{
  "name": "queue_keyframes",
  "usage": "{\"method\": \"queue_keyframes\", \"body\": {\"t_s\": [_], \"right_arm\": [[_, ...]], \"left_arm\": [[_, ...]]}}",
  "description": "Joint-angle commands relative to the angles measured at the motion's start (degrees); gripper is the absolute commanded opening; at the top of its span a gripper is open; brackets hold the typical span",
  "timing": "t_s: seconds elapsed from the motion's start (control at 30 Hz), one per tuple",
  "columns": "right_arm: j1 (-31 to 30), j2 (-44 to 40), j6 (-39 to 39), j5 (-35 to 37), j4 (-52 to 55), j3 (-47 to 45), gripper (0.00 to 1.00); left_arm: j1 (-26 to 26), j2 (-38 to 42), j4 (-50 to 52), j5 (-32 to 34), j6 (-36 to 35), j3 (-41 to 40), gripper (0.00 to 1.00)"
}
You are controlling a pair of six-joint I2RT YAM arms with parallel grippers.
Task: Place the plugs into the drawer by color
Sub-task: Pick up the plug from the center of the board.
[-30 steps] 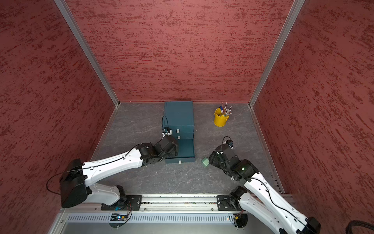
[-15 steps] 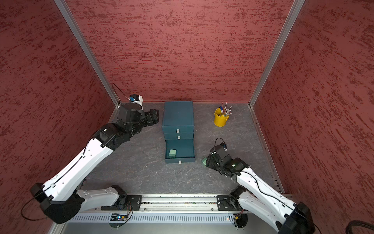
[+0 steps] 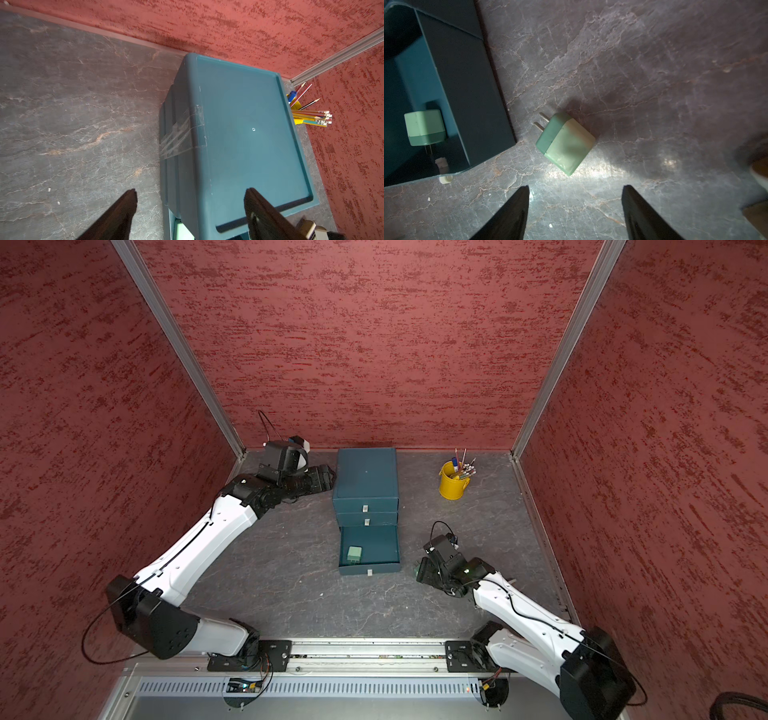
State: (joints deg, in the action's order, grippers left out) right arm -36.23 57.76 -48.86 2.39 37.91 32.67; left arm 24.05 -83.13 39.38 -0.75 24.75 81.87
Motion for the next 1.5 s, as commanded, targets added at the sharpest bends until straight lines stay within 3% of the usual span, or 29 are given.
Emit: {"method": "queue_keyframes", "body": {"t_s": [0.0, 0.4, 1.0, 1.13, 1.37, 1.47], "right_arm": [[-0.3, -0.4, -0.1, -0.4, -0.6, -0.1, 0.74], [-0.3, 7.3, 0.5, -3.7, -5.0, -0.4, 0.74], [0.6, 20.7, 4.9, 4.2, -7.2, 5.2, 0.73], [1.2, 22.5, 4.8, 4.4, -7.0, 5.9, 0.68], [1.5, 22.0, 4.5, 4.6, -5.6, 6.2, 0.35], [1.5, 18.4, 4.2, 5.0, -4.2, 5.4, 0.17]], "left_arm": [[0.1, -1.8, -1.7, -5.2, -0.3, -0.2, 0.84], [0.1, -3.2, -5.2, -6.9, 1.3, -7.2, 0.78], [-0.6, -2.5, -6.3, -6.8, 0.6, -9.6, 0.77], [-0.9, -2.6, -6.3, -6.8, 0.5, -9.6, 0.77], [-1.0, -2.9, -6.3, -6.7, 0.6, -9.8, 0.76], [-1.0, -3.0, -6.2, -6.7, 0.6, -9.8, 0.76]]}}
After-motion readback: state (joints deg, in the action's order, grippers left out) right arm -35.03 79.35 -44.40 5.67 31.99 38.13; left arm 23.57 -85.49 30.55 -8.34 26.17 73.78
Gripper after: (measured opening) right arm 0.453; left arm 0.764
